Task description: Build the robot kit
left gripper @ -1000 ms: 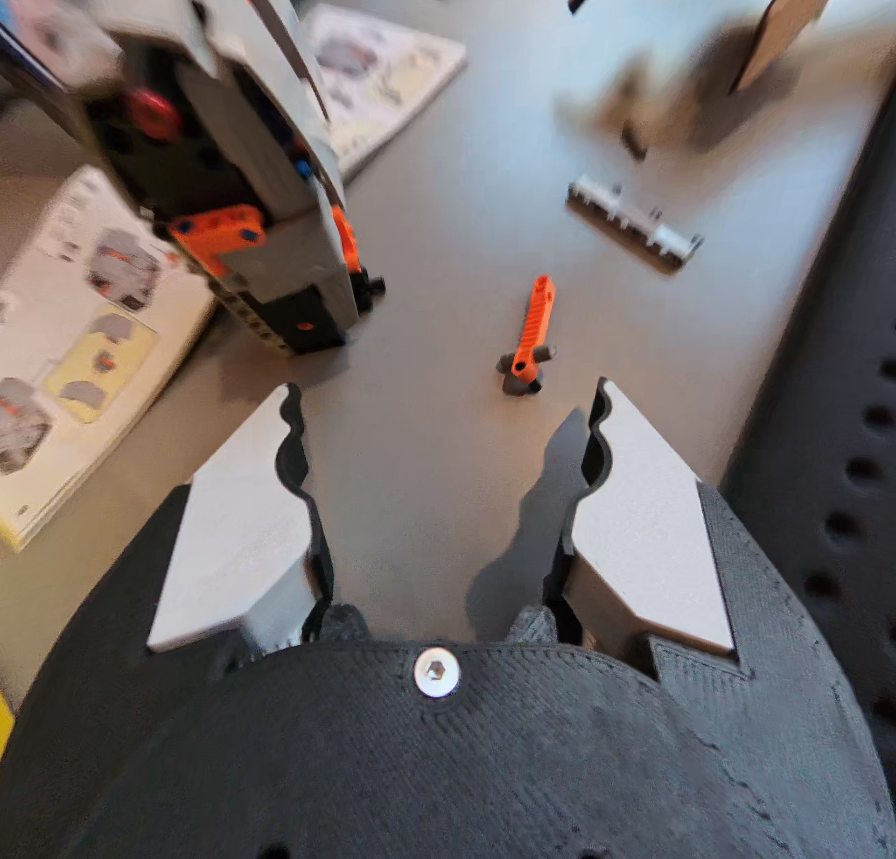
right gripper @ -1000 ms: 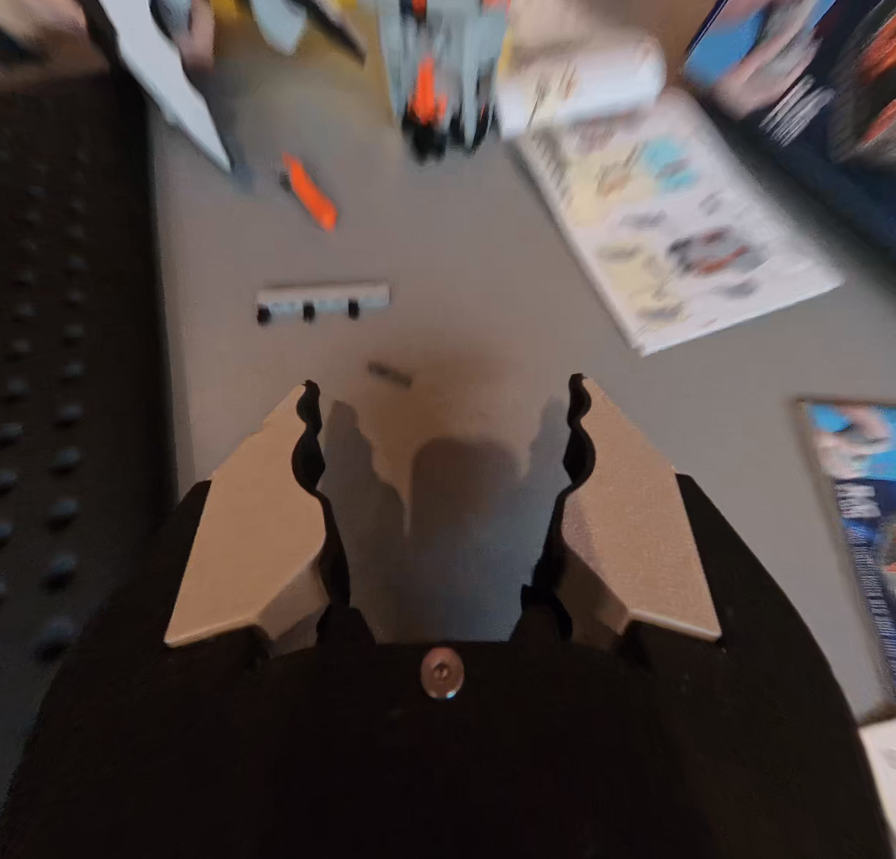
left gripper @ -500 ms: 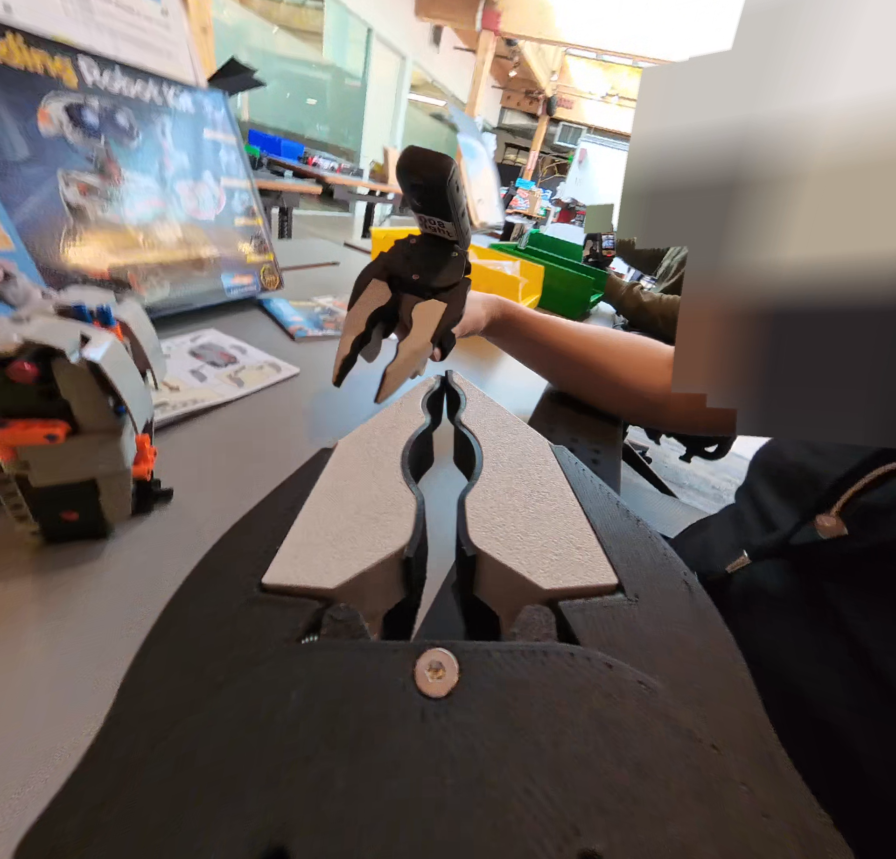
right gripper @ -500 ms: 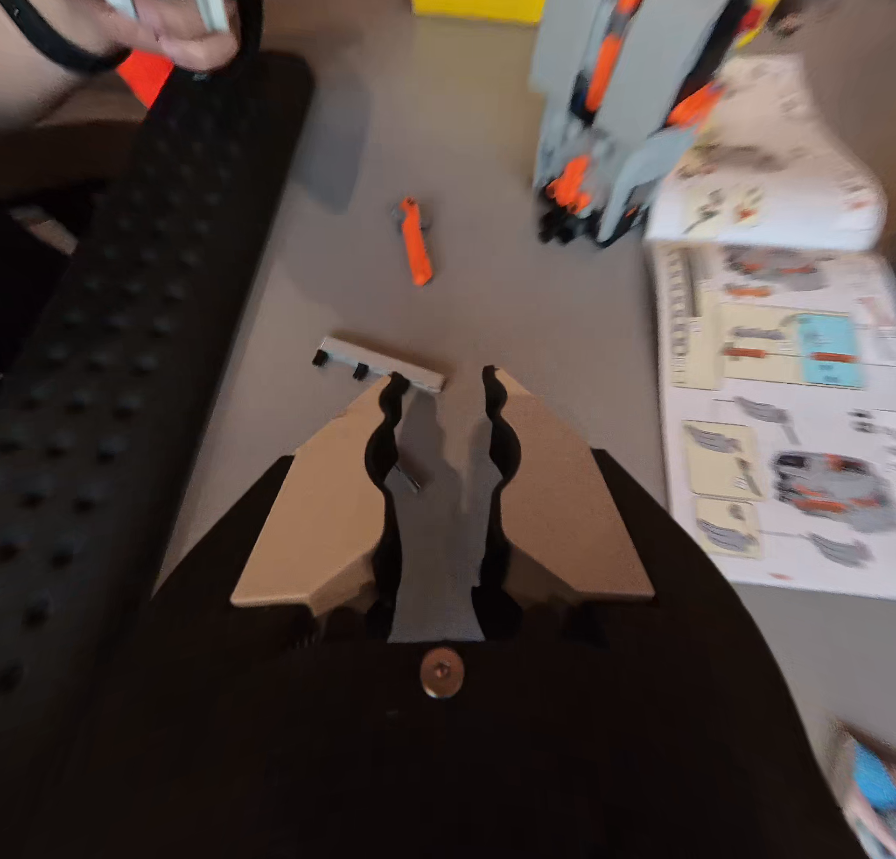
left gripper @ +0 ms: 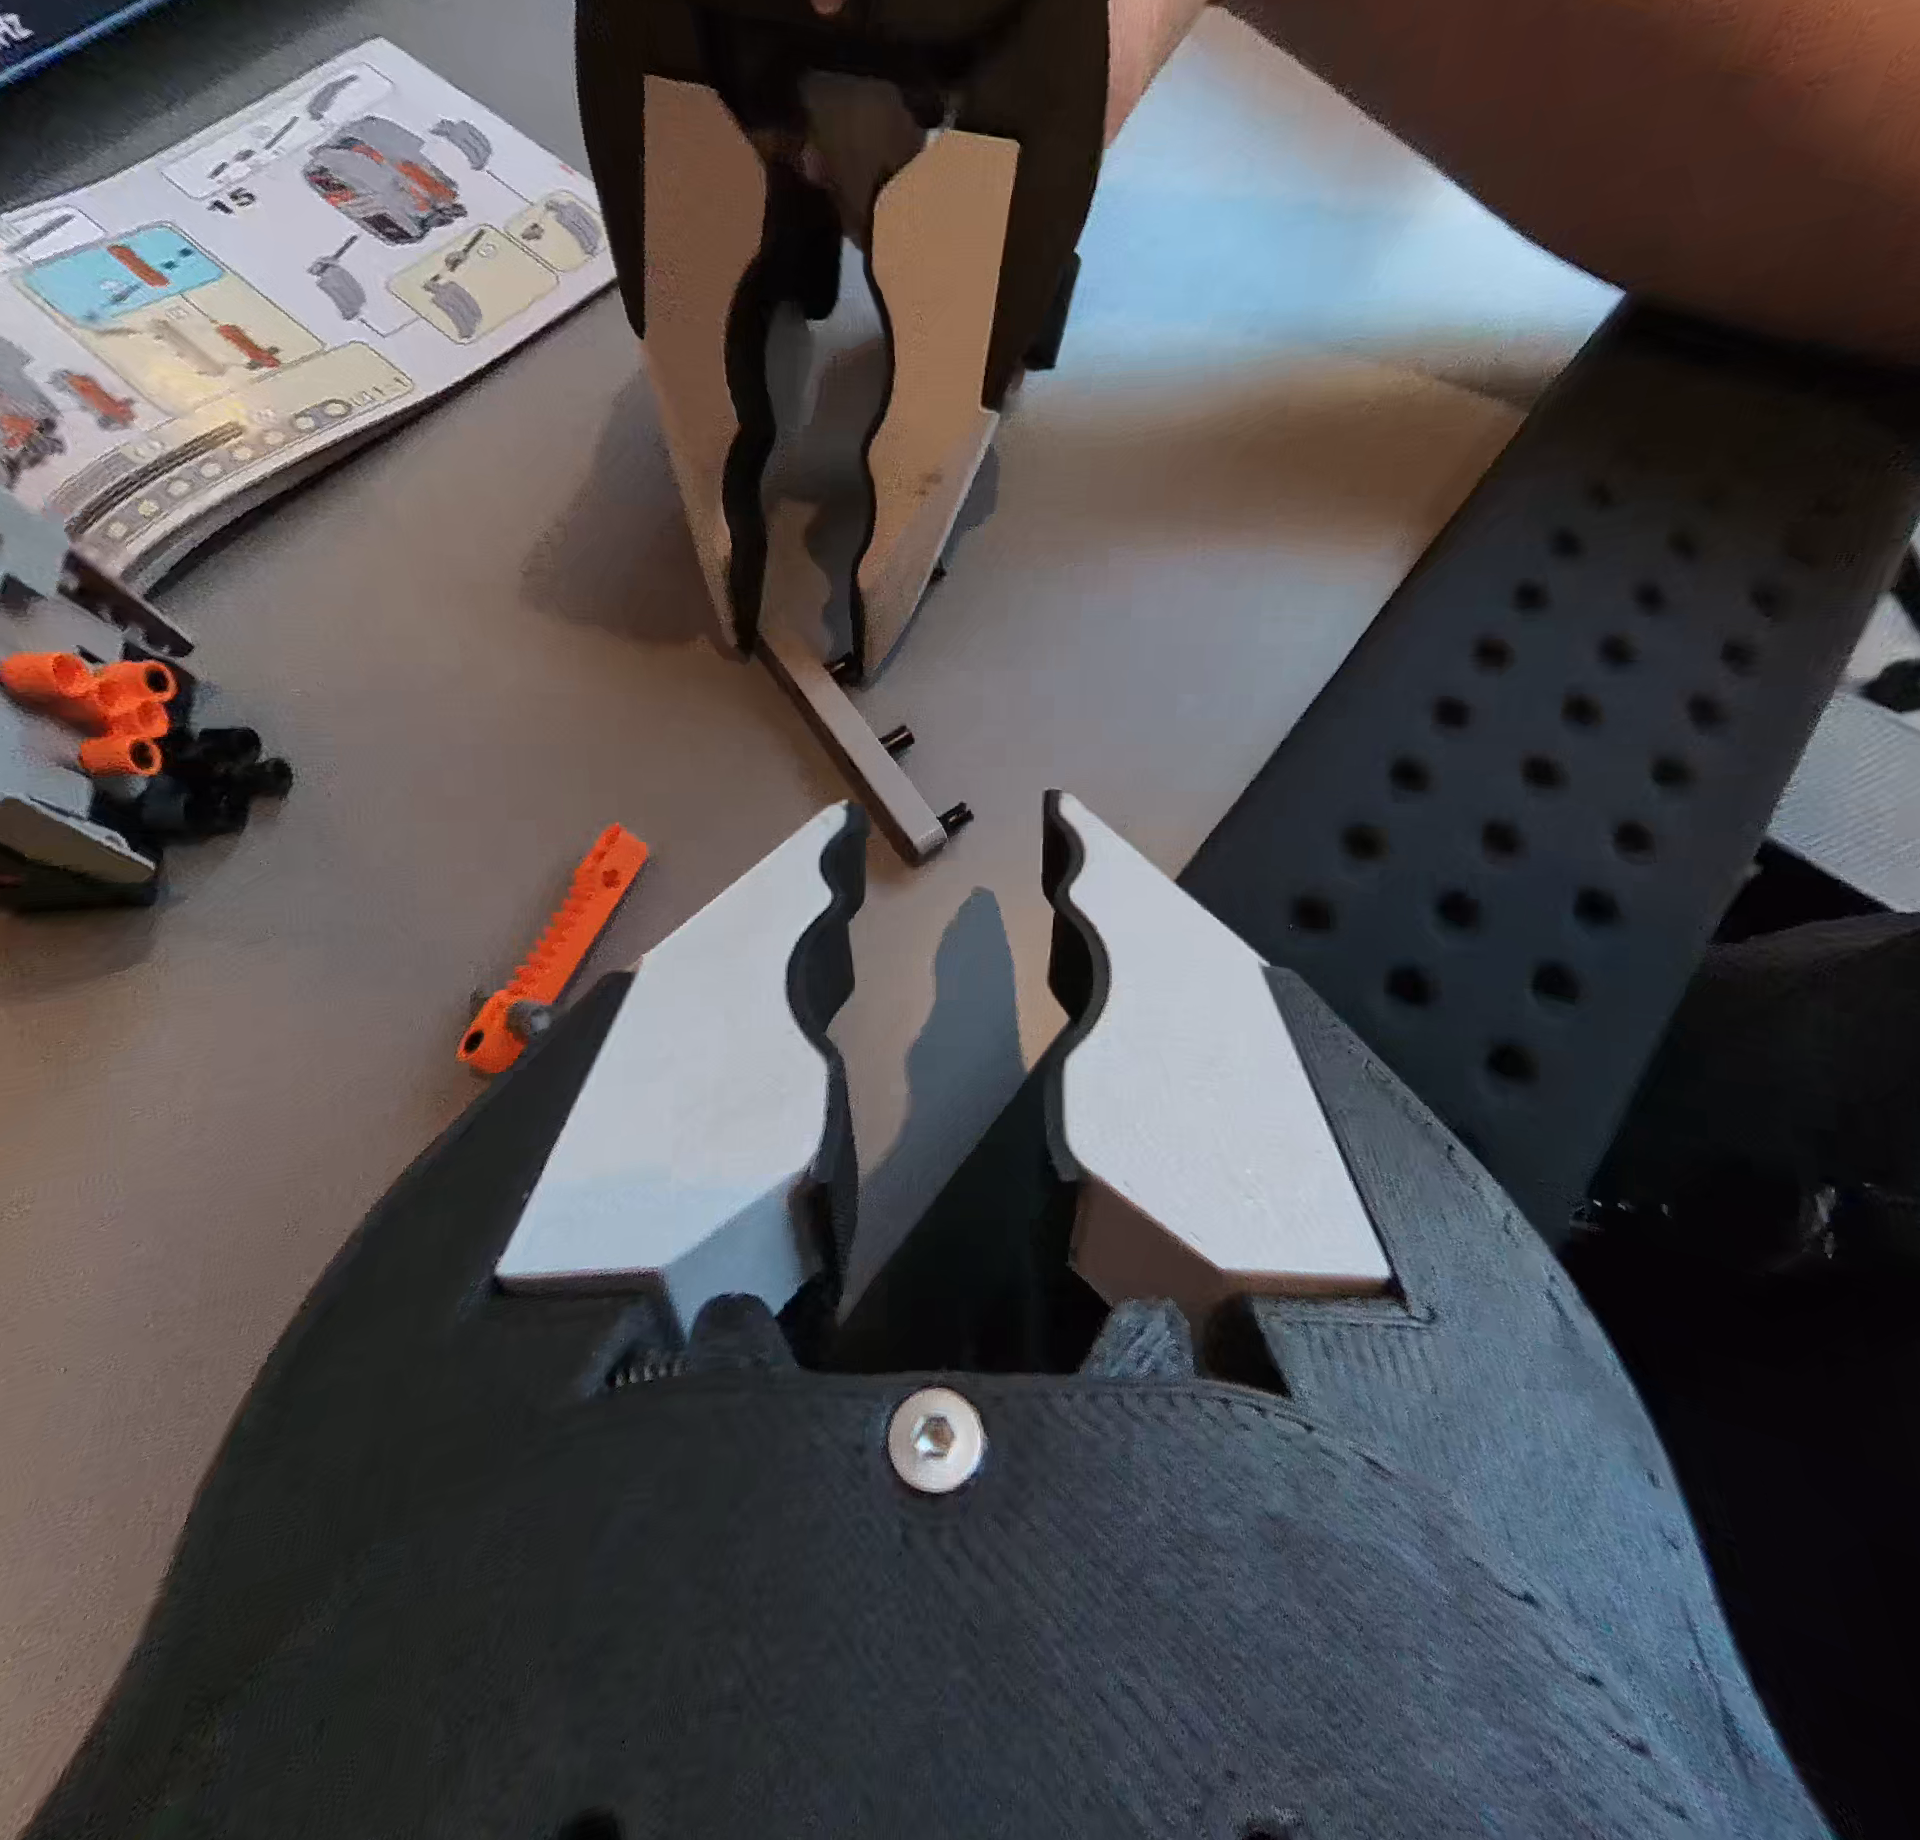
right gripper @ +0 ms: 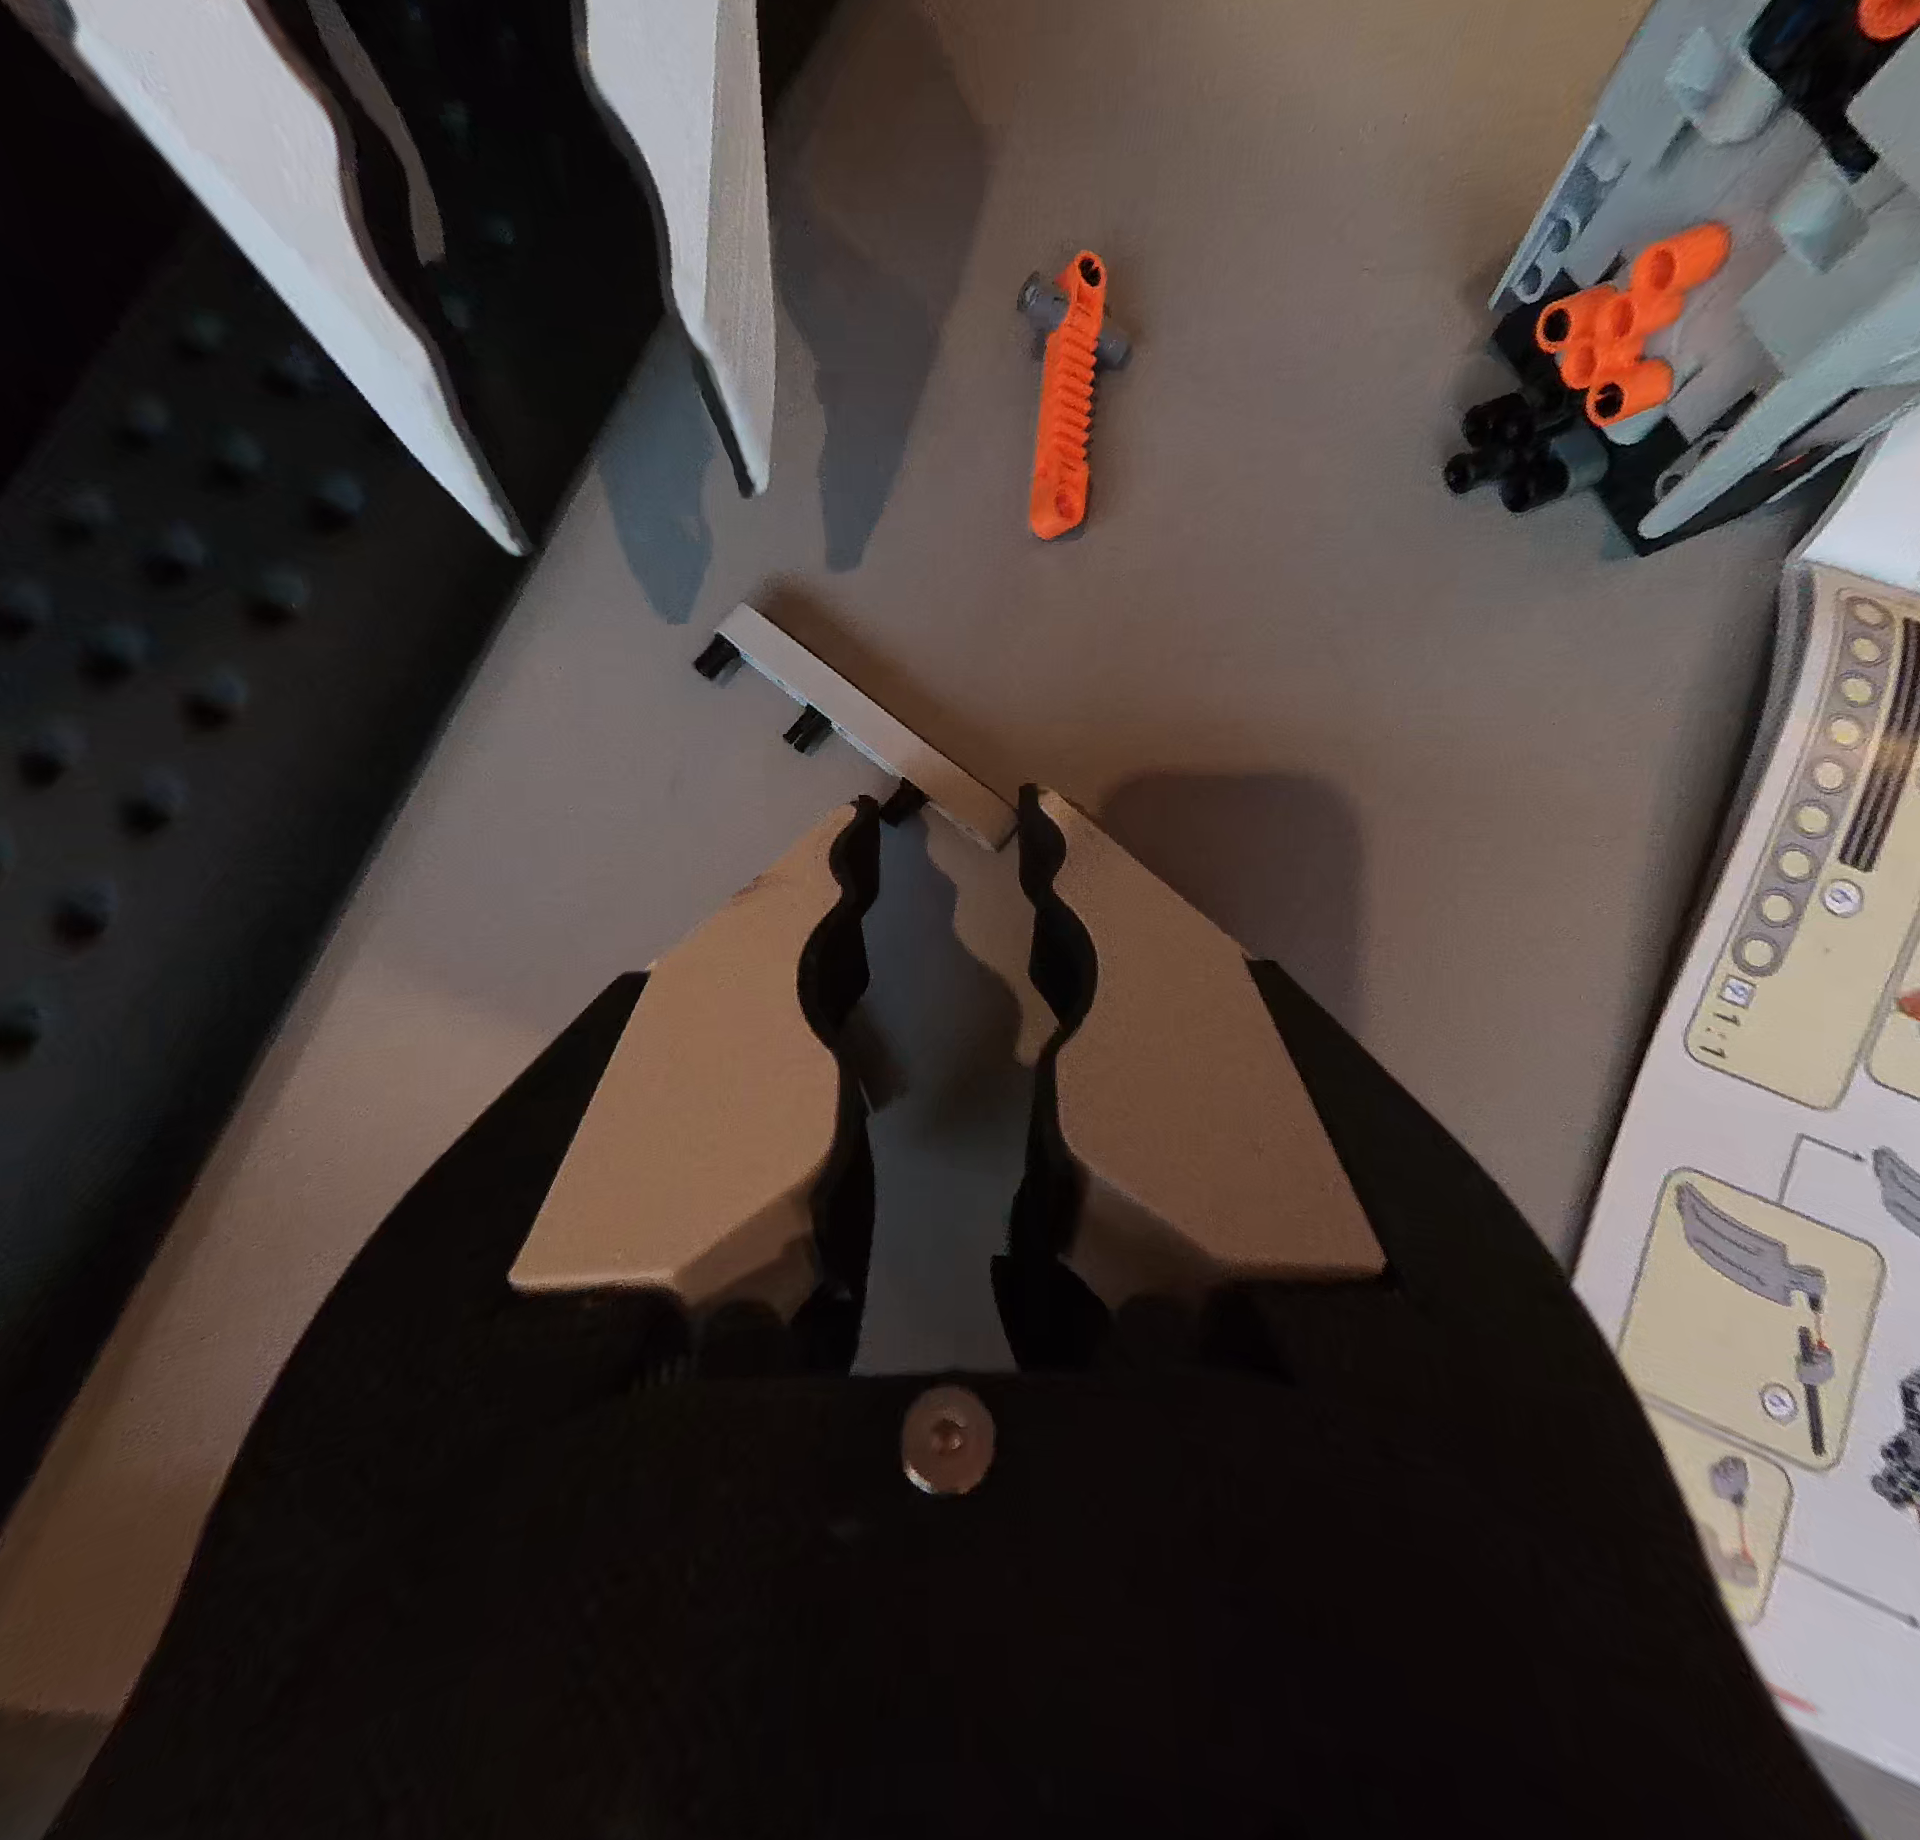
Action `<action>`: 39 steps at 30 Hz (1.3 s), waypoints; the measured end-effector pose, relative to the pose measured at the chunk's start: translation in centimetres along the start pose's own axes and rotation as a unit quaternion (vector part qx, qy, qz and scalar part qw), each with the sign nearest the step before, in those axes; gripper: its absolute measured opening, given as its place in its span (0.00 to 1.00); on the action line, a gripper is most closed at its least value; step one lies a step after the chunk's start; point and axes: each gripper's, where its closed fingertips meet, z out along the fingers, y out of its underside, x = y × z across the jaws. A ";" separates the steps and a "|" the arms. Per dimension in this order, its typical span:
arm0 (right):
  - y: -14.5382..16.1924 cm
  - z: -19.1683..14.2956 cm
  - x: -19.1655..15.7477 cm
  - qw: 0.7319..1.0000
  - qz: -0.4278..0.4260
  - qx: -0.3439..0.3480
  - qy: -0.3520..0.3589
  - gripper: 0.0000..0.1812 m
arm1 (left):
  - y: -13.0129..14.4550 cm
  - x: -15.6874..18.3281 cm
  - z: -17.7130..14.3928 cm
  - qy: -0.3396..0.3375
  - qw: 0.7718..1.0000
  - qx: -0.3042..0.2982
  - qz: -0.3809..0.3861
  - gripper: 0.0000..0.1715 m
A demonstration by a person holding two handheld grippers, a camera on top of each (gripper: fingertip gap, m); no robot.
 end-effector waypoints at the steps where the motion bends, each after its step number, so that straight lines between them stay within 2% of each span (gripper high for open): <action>1: 0.1 -0.1 0.2 1.000 0.004 -0.003 0.017 0.14 | -0.1 -0.3 0.3 -0.014 1.000 -0.008 0.011 0.19; 5: 0.6 -0.6 -0.4 0.997 0.054 -0.012 0.053 0.14 | 1.2 -1.8 1.4 -0.058 0.994 -0.079 0.049 0.25; 10: 1.1 -1.1 -0.7 0.979 0.173 -0.028 0.103 0.14 | 1.9 -1.5 2.1 -0.060 0.991 -0.100 0.061 0.17; 13: 1.0 -1.2 -1.0 0.973 0.198 -0.012 0.120 0.24 | 2.0 -1.4 2.2 -0.054 0.992 -0.104 0.053 0.17; 14: 0.7 -1.2 -1.2 0.975 0.188 -0.005 0.121 0.26 | 2.0 -1.4 2.2 -0.053 0.991 -0.106 0.054 0.17; 17: -0.6 -1.1 -1.9 0.990 0.059 0.018 0.124 0.25 | 2.0 -1.2 2.4 -0.051 0.991 -0.109 0.059 0.17; 19: -0.7 -0.8 -2.0 0.991 0.008 0.019 0.129 0.23 | 1.8 -0.9 2.6 -0.048 0.992 -0.109 0.051 0.17; 22: -0.3 -0.1 -3.0 0.996 0.027 0.010 0.086 0.22 | 2.0 -0.9 2.8 -0.068 0.988 -0.128 0.052 0.14; 26: -0.1 0.2 -3.0 0.996 0.008 0.007 0.085 0.22 | 1.9 -0.6 3.1 -0.067 0.988 -0.128 0.051 0.09; 30: -0.3 0.5 -3.1 0.997 -0.005 0.018 0.069 0.21 | 1.9 -0.6 3.1 -0.058 0.987 -0.135 0.058 0.09; 36: -0.5 0.9 -3.0 0.999 -0.025 0.019 0.029 0.11 | 1.9 -0.5 3.1 -0.044 0.988 -0.131 0.070 0.09; 39: -0.6 1.0 -3.0 0.999 -0.028 0.017 0.022 0.10 | 1.9 -0.5 3.1 -0.044 0.987 -0.134 0.075 0.09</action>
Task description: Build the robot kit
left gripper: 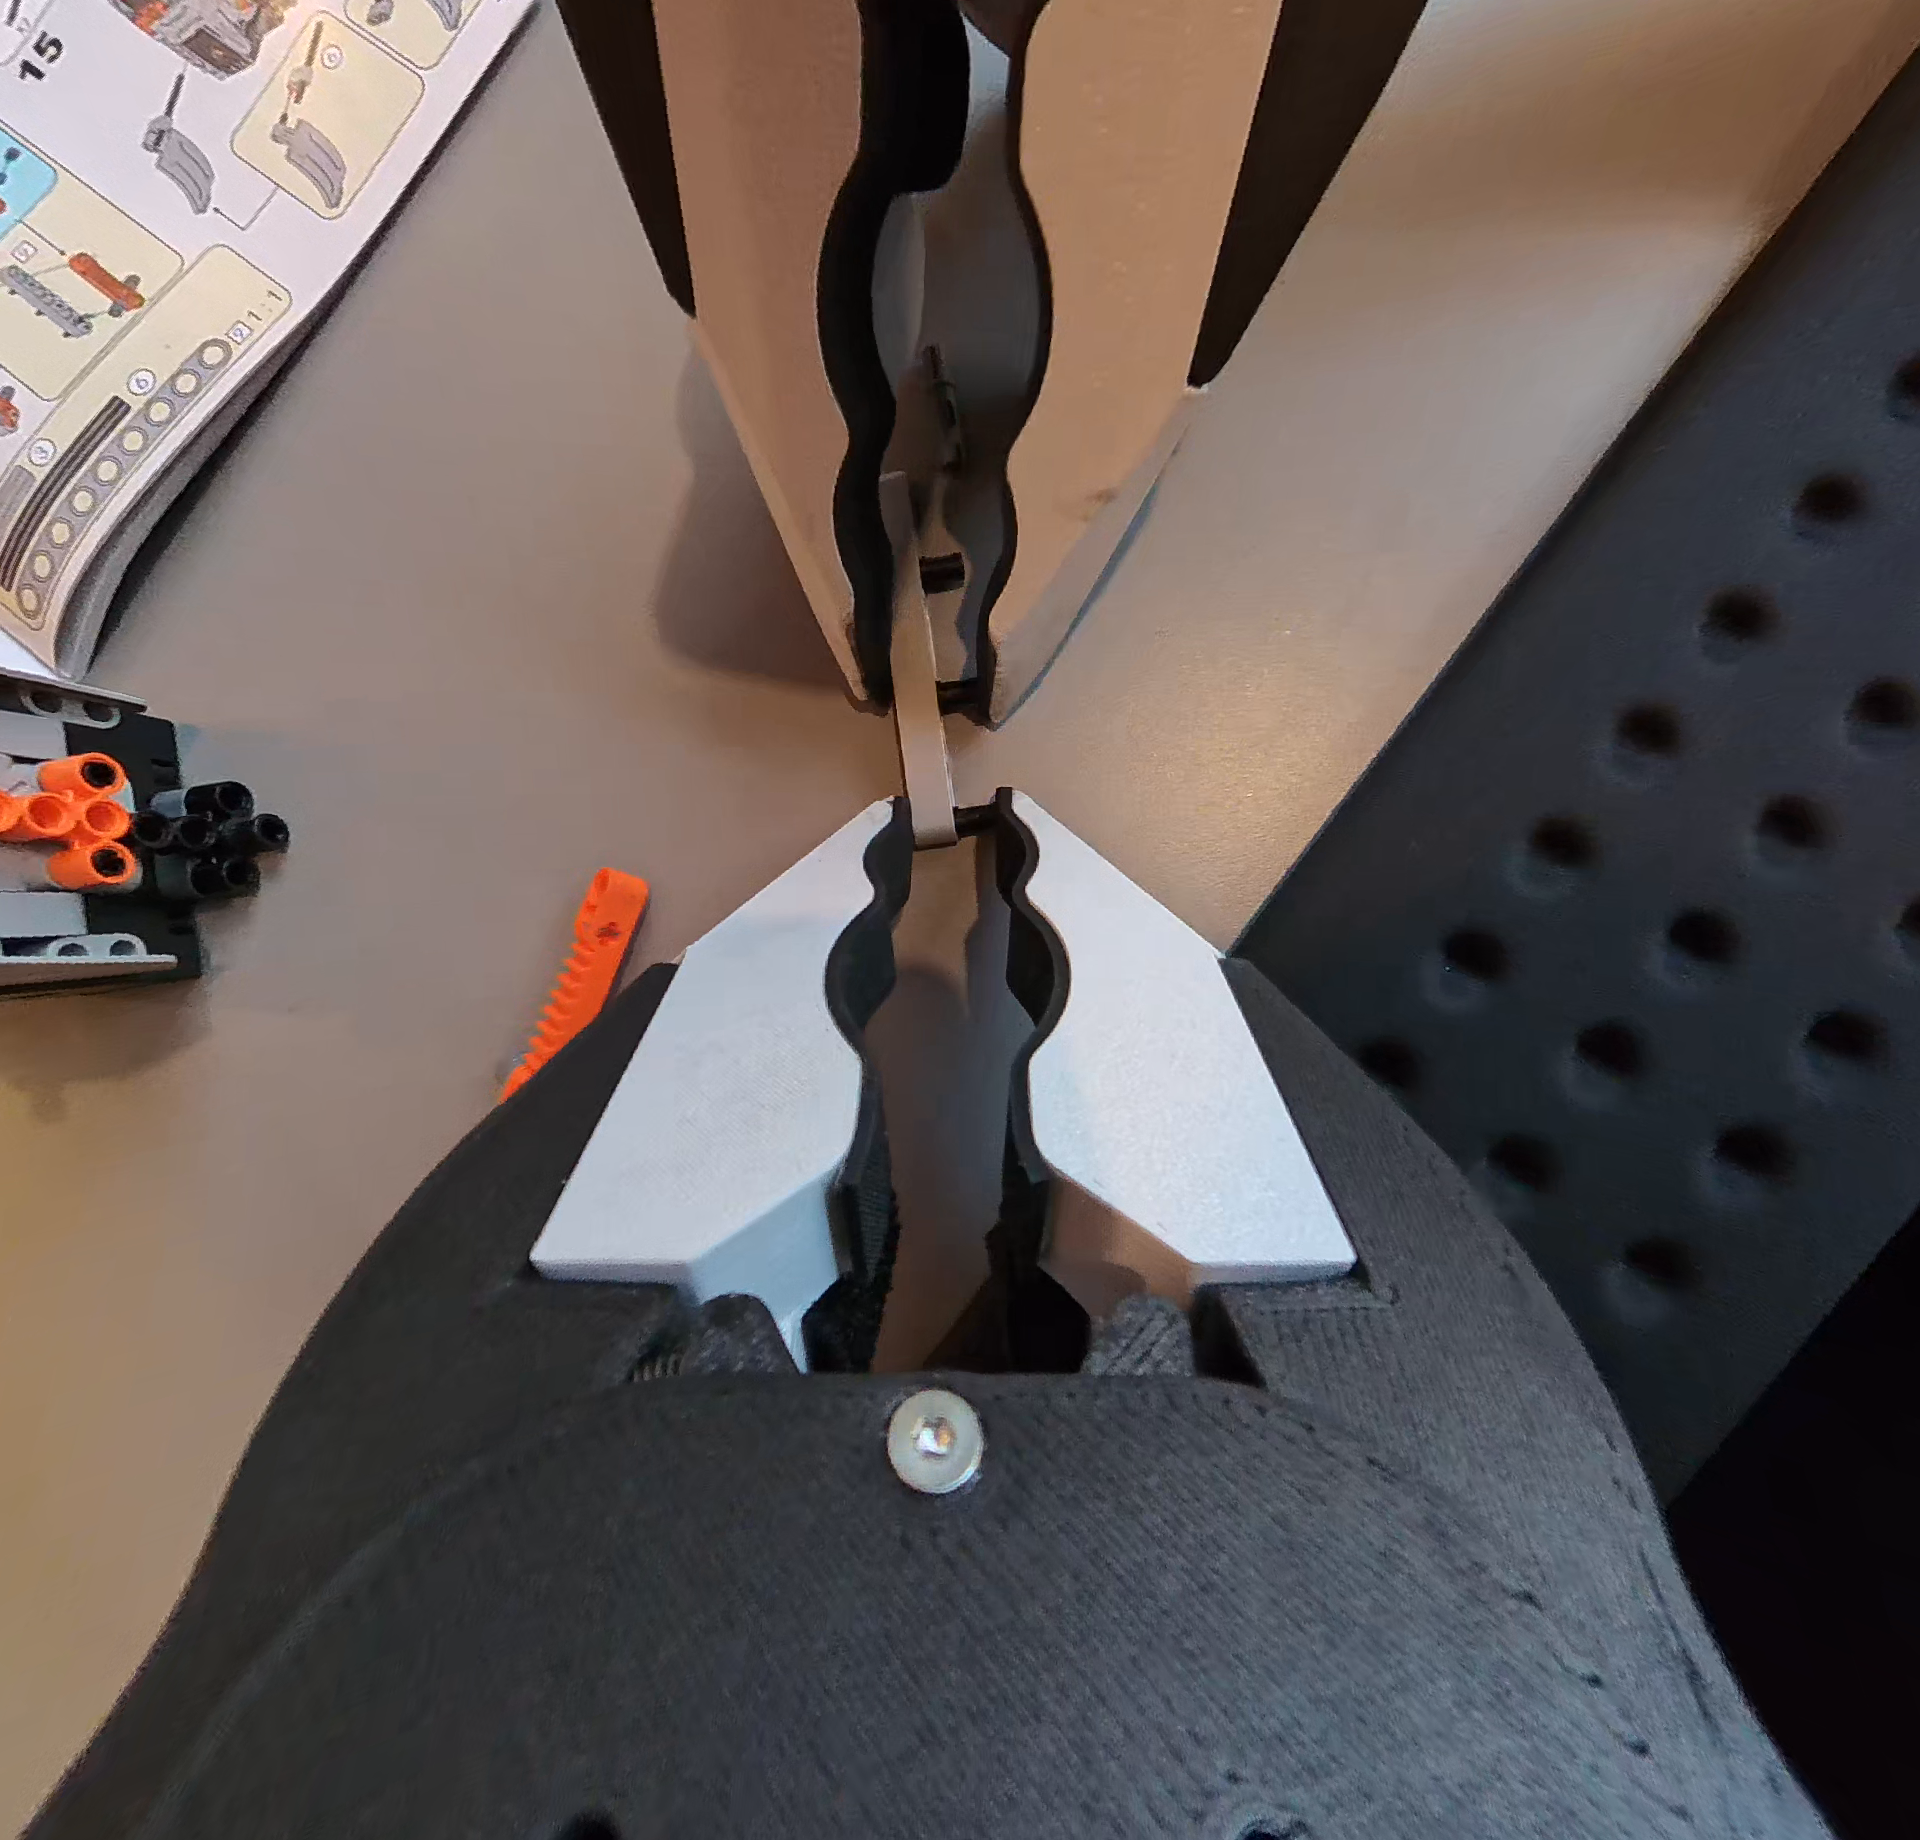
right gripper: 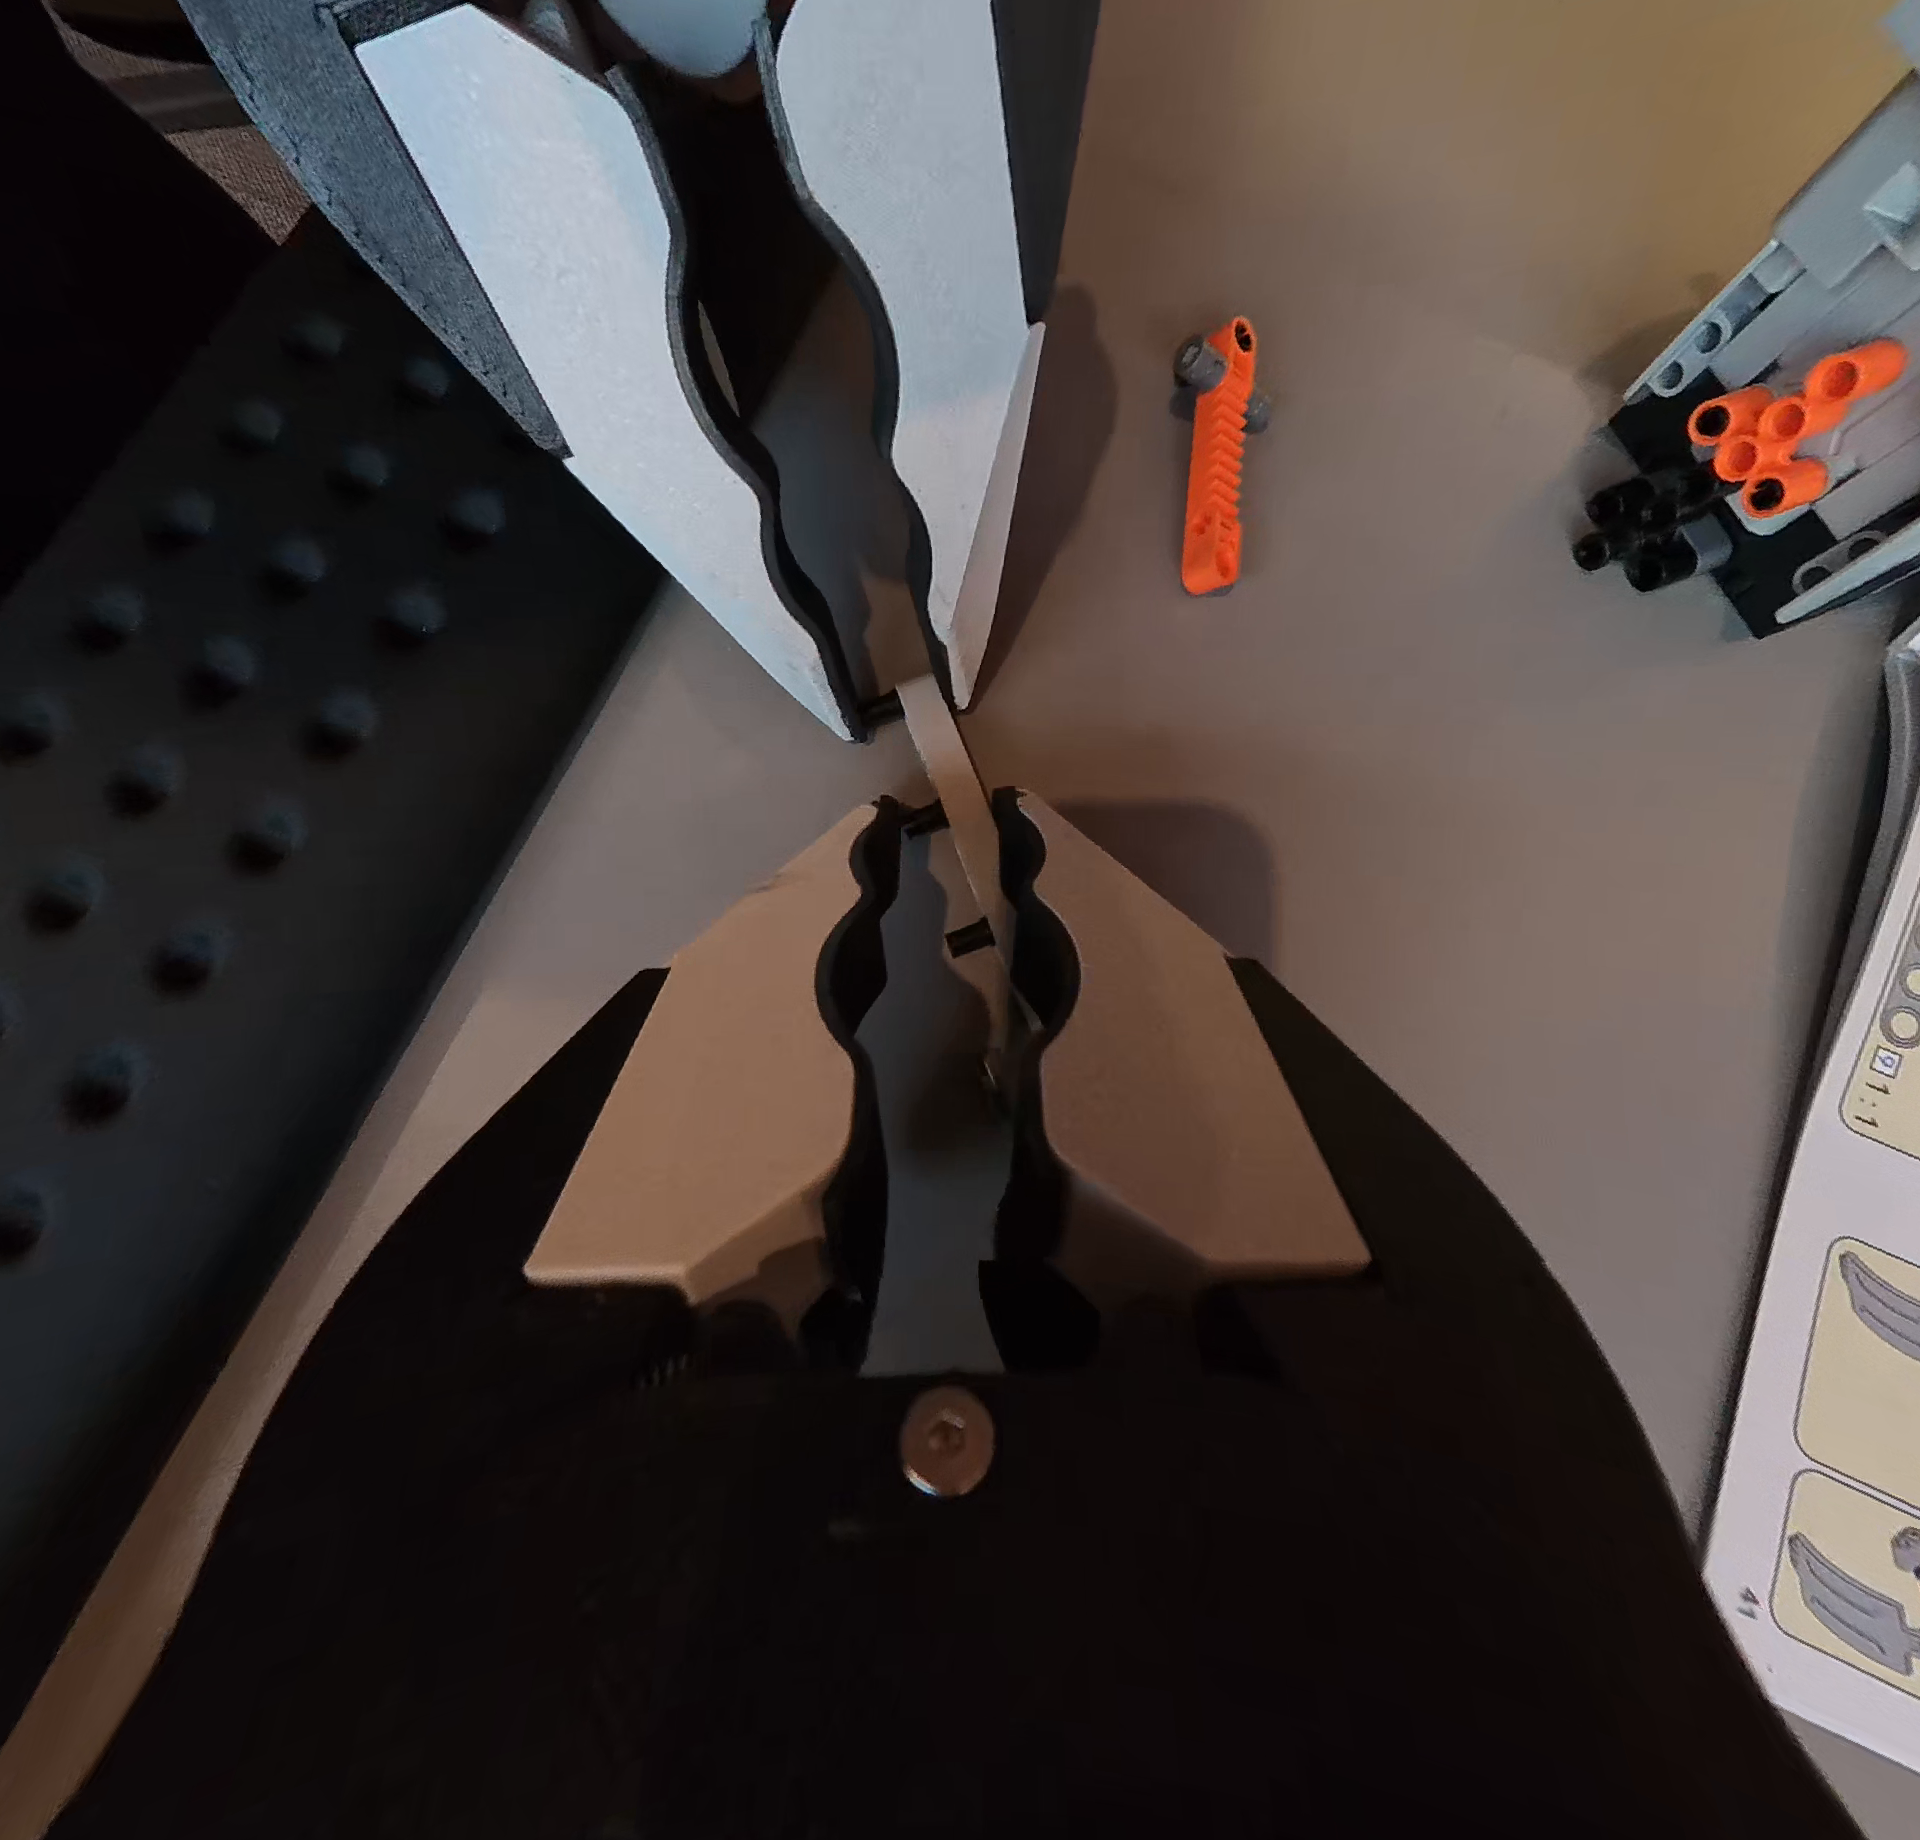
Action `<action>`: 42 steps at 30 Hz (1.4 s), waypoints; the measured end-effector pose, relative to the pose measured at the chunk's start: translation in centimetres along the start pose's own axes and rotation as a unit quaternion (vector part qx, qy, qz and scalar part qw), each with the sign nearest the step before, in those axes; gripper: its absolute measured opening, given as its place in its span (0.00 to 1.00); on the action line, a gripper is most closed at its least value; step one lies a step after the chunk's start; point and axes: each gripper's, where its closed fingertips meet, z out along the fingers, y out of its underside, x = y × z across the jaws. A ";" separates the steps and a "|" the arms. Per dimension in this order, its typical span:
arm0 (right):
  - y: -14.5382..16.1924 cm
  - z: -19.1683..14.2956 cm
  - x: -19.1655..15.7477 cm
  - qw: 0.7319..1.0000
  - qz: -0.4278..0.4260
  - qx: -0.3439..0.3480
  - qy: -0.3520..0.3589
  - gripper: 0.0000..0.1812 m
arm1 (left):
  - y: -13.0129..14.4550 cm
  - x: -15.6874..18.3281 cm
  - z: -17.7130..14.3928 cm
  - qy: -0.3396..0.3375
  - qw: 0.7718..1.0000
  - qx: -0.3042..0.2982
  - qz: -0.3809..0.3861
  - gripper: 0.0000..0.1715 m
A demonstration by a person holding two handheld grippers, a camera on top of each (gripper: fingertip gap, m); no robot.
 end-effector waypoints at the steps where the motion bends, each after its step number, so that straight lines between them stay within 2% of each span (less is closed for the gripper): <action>1: 0.0 0.0 0.0 1.000 0.000 0.000 0.000 0.10 | 0.0 0.0 0.0 0.001 1.000 0.001 -0.001 0.09; 11: -0.1 0.0 -0.2 1.000 -0.012 -0.016 0.005 0.10 | 0.1 0.1 -0.1 0.011 1.000 0.007 0.007 0.09; 13: 0.3 -0.5 0.0 0.999 -0.015 -0.026 0.012 0.15 | 0.1 0.1 -0.1 0.013 1.000 0.008 0.008 0.09; 19: 1.4 -1.7 0.3 1.000 0.014 -0.015 0.001 0.09 | 0.2 0.2 -0.2 0.016 1.000 0.009 0.015 0.09; 27: 1.4 -1.7 0.3 1.000 0.000 -0.026 0.012 0.09 | 0.2 0.2 -0.2 0.018 1.000 0.016 0.011 0.09; 28: 1.4 -1.7 0.5 0.999 -0.001 -0.025 0.024 0.09 | 0.2 0.1 -0.2 0.015 1.000 0.018 0.012 0.09; 30: 1.4 -2.0 1.3 0.998 0.009 -0.023 0.054 0.17 | 0.2 0.1 -0.2 0.012 1.000 0.023 0.012 0.09; 32: 1.6 -2.4 1.1 0.999 0.022 -0.012 0.046 0.12 | 0.2 0.1 -0.2 0.010 0.999 0.030 0.010 0.09; 33: 1.7 -2.5 1.1 0.999 0.031 -0.009 0.043 0.05 | 0.2 0.1 -0.2 0.011 0.999 0.033 0.009 0.08; 42: 2.3 -2.4 0.9 0.998 0.043 -0.024 0.041 0.05 | 0.1 0.2 -0.2 0.027 0.999 0.041 0.023 0.09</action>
